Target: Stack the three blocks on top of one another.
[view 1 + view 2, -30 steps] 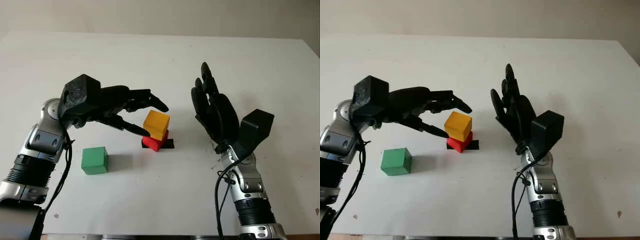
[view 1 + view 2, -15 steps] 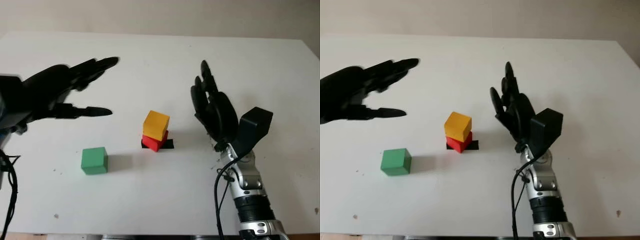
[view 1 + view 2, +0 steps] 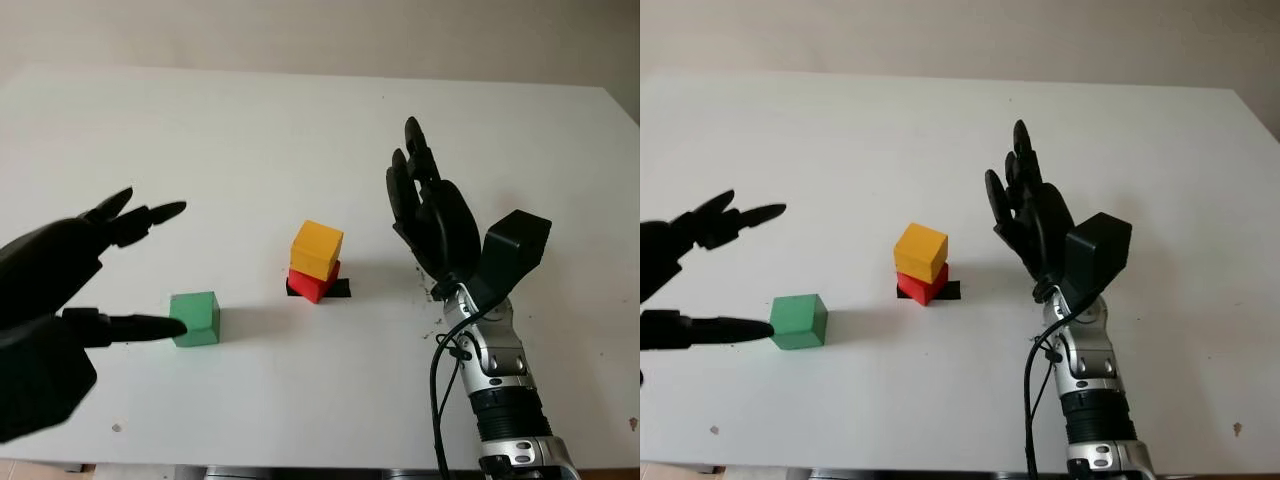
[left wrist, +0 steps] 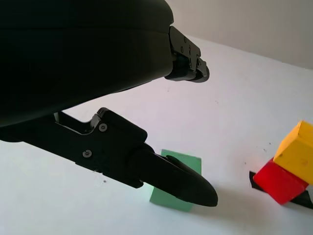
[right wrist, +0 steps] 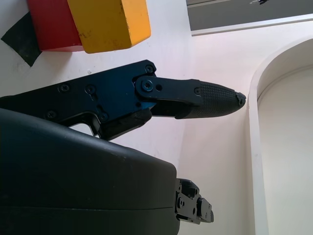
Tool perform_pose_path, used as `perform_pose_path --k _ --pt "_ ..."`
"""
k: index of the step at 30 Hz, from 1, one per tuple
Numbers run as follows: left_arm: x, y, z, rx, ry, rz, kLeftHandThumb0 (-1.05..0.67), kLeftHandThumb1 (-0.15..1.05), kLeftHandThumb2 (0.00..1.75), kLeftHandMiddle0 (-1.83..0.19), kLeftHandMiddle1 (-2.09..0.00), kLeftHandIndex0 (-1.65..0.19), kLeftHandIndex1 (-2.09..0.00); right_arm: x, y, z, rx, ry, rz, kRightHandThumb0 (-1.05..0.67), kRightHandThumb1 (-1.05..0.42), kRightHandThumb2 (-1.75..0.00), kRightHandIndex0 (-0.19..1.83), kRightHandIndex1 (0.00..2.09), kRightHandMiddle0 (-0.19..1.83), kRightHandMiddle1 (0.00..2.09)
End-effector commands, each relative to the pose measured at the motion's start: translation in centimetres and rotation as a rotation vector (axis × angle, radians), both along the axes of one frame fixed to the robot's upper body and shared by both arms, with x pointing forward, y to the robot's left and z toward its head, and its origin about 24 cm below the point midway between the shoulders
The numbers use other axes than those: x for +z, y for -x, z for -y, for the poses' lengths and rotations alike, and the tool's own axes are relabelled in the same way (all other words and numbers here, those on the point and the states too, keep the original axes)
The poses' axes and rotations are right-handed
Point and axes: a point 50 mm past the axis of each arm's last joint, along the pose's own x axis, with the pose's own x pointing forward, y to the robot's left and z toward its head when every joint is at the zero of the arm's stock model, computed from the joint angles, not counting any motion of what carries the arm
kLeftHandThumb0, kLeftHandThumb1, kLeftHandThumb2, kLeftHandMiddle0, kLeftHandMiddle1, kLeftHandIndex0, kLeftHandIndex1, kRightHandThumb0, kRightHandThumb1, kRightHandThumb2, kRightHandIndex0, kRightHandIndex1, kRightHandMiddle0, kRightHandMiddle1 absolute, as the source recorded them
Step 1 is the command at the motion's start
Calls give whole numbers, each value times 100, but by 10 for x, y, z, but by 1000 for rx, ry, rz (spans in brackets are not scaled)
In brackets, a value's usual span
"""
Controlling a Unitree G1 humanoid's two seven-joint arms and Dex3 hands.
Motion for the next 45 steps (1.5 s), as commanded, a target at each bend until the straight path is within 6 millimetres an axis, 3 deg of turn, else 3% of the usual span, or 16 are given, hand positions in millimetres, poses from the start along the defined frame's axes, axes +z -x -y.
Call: perform_pose_path --k 1,8,23,37,38,40,45 --pt "1 6 5 0 -25 5 -66 86 4 12 -5 -19 -9 5 -1 3 -11 9 20 -68 -105 -49 -19 0 -18 3" --pt "-10 1 8 -7 -66 17 -73 85 5 12 -5 -20 -7 3 0 4 -24 13 8 -69 -105 -48 -19 1 -18 4" --pt "-64 -20 15 22 -199 51 -73 87 5 6 -6 -32 -11 1 2 4 -35 5 -8 -70 -105 -47 -19 1 -18 5" --pt "-77 -23 13 38 -249 -3 -65 91 6 2 -6 -39 -19 1 1 5 -33 6 -1 -71 -105 -46 -19 3 -17 5" --pt "-77 -22 13 37 -248 -4 -63 93 6 1 -6 -38 -27 1 1 5 -33 8 0 -71 -105 -46 -19 3 -17 6" --pt "-78 -21 13 34 -245 -2 -58 100 6 -2 -6 -16 -79 1 1 6 -29 3 -3 -71 -105 -45 -19 3 -17 6" --pt "-79 -19 11 22 -201 40 -41 105 12 -10 -6 -8 -120 1 1 6 -29 3 -8 -70 -105 -45 -19 3 -17 6"
